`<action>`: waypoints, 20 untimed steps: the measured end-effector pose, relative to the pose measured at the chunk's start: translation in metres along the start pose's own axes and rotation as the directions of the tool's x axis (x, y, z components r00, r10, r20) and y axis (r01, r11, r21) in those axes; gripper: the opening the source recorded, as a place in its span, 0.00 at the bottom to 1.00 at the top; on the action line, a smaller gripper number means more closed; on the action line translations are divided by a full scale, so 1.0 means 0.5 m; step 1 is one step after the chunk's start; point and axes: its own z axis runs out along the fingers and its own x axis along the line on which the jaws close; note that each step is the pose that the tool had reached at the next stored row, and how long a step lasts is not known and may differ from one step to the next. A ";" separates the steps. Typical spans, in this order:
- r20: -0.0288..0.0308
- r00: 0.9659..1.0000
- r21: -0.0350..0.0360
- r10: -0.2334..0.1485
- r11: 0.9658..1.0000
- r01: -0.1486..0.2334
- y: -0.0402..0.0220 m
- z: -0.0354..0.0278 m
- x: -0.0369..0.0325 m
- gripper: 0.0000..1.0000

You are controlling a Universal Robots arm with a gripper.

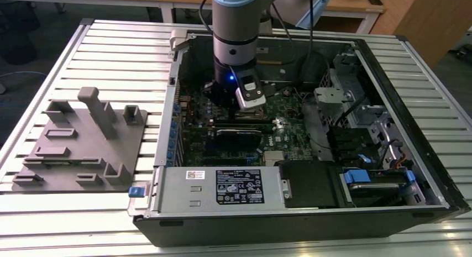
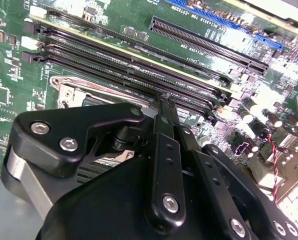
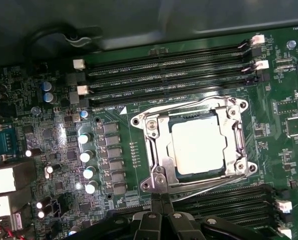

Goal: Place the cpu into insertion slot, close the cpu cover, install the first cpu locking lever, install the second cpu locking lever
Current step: 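Install the second cpu locking lever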

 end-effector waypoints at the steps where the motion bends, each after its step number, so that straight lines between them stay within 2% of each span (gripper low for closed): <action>1: 0.000 1.000 0.000 0.000 1.000 0.000 0.000 0.001 0.001 0.10; 7: 0.000 1.000 -0.001 0.000 1.000 0.000 0.000 0.003 0.002 0.10; 10: -0.001 1.000 -0.004 0.000 1.000 0.000 -0.001 0.004 0.003 0.10; 13: -0.003 1.000 -0.017 0.001 1.000 -0.001 -0.001 0.005 0.004 0.10; 16: -0.007 1.000 -0.038 0.001 0.999 -0.001 -0.001 0.006 0.004 0.10; 20: -0.010 1.000 -0.054 0.002 0.999 -0.002 -0.001 0.008 0.004 0.10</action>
